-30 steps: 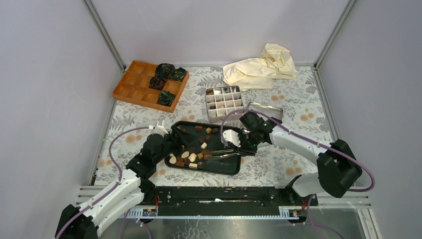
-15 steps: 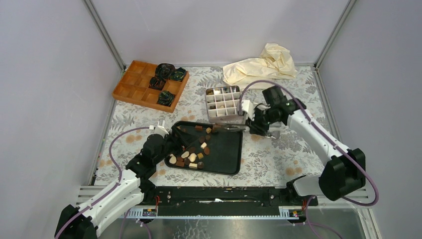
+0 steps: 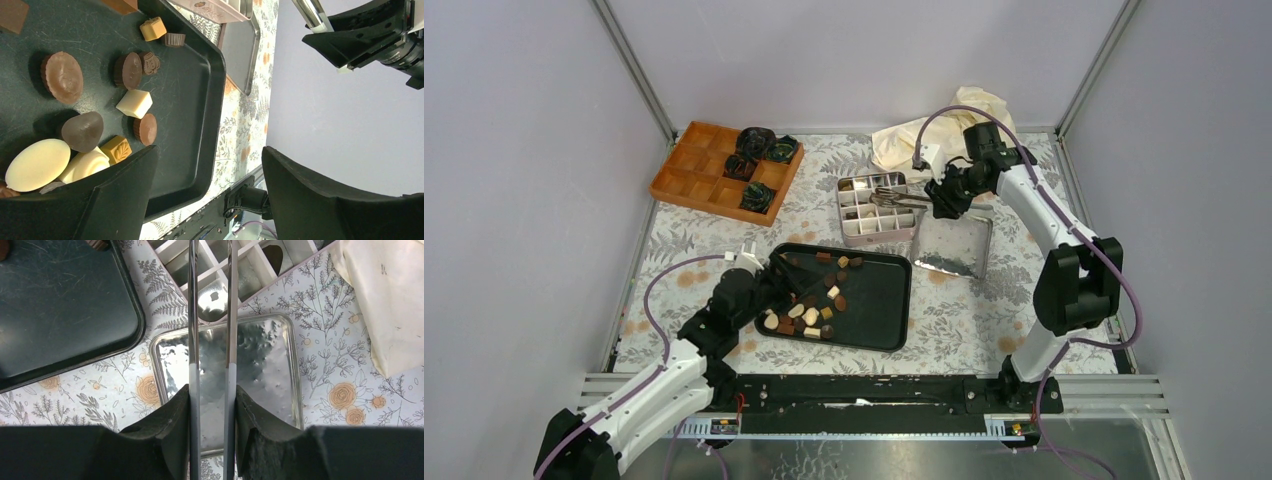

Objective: Pack the chocolate
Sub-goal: Pick up the fake chocolate from the plate, then place the fake chocolate in the packing box, then pick up the fake chocolate from the plate.

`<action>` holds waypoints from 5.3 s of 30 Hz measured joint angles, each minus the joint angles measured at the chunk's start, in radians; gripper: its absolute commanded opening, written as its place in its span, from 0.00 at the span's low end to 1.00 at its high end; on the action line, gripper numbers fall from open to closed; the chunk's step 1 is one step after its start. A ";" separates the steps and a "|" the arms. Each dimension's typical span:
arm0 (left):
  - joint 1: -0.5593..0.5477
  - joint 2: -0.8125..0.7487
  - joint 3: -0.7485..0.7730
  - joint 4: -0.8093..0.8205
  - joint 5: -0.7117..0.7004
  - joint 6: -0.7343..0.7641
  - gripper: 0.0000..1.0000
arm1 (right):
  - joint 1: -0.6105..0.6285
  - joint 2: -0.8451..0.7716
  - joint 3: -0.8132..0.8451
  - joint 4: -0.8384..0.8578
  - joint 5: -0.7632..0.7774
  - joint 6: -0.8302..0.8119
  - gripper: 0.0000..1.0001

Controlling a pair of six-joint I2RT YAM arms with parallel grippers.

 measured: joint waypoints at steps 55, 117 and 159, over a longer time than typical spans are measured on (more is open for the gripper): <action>-0.022 0.010 0.017 -0.003 -0.002 -0.006 0.82 | -0.044 0.064 0.010 -0.055 0.027 0.002 0.43; -0.025 -0.065 0.234 -0.514 -0.220 0.143 0.86 | 0.457 -0.346 -0.631 0.214 0.019 0.238 0.51; -0.025 -0.039 0.156 -0.400 -0.126 0.084 0.86 | -0.043 -0.448 -0.534 0.046 -0.172 0.140 0.09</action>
